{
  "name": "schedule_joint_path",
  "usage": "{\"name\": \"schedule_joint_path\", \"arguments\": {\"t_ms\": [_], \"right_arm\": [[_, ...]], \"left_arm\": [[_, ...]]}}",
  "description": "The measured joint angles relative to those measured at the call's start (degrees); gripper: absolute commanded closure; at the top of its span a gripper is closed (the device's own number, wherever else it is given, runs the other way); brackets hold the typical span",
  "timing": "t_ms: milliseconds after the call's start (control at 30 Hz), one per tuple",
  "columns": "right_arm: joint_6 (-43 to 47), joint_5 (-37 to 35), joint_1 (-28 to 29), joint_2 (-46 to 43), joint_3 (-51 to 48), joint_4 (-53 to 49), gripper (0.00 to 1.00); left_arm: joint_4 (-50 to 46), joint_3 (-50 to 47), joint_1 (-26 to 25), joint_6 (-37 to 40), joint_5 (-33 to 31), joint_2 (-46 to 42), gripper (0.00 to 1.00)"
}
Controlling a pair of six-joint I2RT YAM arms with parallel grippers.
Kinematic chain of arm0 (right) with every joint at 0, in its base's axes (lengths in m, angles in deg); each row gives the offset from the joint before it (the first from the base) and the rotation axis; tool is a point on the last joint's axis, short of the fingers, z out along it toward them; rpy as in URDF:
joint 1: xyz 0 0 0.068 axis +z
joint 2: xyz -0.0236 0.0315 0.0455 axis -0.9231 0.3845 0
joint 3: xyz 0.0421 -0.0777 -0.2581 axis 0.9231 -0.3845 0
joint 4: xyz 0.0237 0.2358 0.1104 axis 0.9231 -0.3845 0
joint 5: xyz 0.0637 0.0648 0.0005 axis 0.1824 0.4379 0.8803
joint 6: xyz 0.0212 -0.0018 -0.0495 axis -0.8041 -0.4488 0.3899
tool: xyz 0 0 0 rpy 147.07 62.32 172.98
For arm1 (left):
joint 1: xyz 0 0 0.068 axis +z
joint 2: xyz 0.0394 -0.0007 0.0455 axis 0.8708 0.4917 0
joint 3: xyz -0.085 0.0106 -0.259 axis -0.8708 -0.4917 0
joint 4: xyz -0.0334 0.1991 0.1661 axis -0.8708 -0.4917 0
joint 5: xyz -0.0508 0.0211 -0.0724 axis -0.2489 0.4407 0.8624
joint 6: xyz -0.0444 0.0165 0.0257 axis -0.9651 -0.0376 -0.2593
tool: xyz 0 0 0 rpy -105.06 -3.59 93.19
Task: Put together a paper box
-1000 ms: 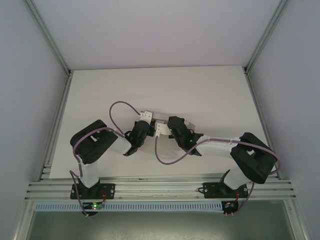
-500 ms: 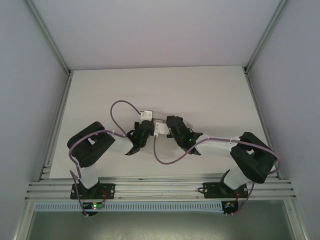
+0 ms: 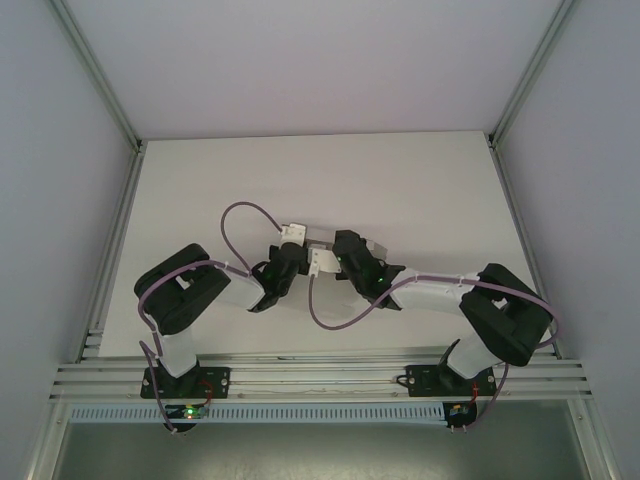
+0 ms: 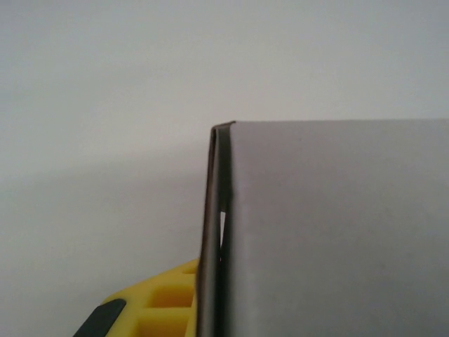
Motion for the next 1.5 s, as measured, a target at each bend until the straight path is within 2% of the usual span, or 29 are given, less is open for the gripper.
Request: {"name": "schedule_joint_path", "arguments": {"t_ms": [33, 67, 100, 267, 400, 500, 633, 867, 1067, 1500], "right_arm": [[-0.3, 0.5, 0.0, -1.1, -0.2, -1.6, 0.28], [-0.9, 1.5, 0.0, -2.7, -0.3, -3.3, 0.04], [-1.4, 2.8, 0.2, -4.7, -0.3, -5.0, 0.02], [-5.3, 10.5, 1.8, -17.7, -0.4, -12.9, 0.02], [-10.7, 16.5, 3.5, -30.3, -2.1, -11.6, 0.02], [-17.4, 17.3, 3.3, -38.9, -4.4, -8.4, 0.02], [-29.6, 14.3, 0.8, -44.9, -5.0, -6.4, 0.02], [-46.6, 8.9, -10.3, -41.5, 0.3, -15.2, 0.02], [-53.5, 13.8, -18.3, -36.3, 0.6, -19.4, 0.02], [-55.5, 28.0, -19.9, -30.1, -0.9, -21.9, 0.02]], "left_arm": [[-0.5, 0.8, -0.2, 0.4, 0.0, 0.0, 1.00], [-1.1, 1.7, -0.7, 0.7, -0.2, 0.0, 1.00], [-1.4, 2.5, -1.3, 0.8, -0.2, 0.0, 1.00], [-2.2, 3.8, -3.1, -0.6, -1.2, -1.9, 1.00], [-3.1, 1.7, -3.1, -3.0, -2.6, -4.9, 1.00], [-6.6, 0.0, -3.1, -5.5, -3.8, -8.0, 1.00], [-12.9, -0.2, -3.1, -9.2, -5.2, -12.8, 1.00], [-16.4, -3.9, -3.2, -12.9, -5.0, -19.3, 1.00], [-17.9, -4.4, -3.6, -13.0, -3.6, -20.3, 1.00], [-16.9, -6.6, -4.0, -14.2, 0.1, -22.2, 1.00]]}}
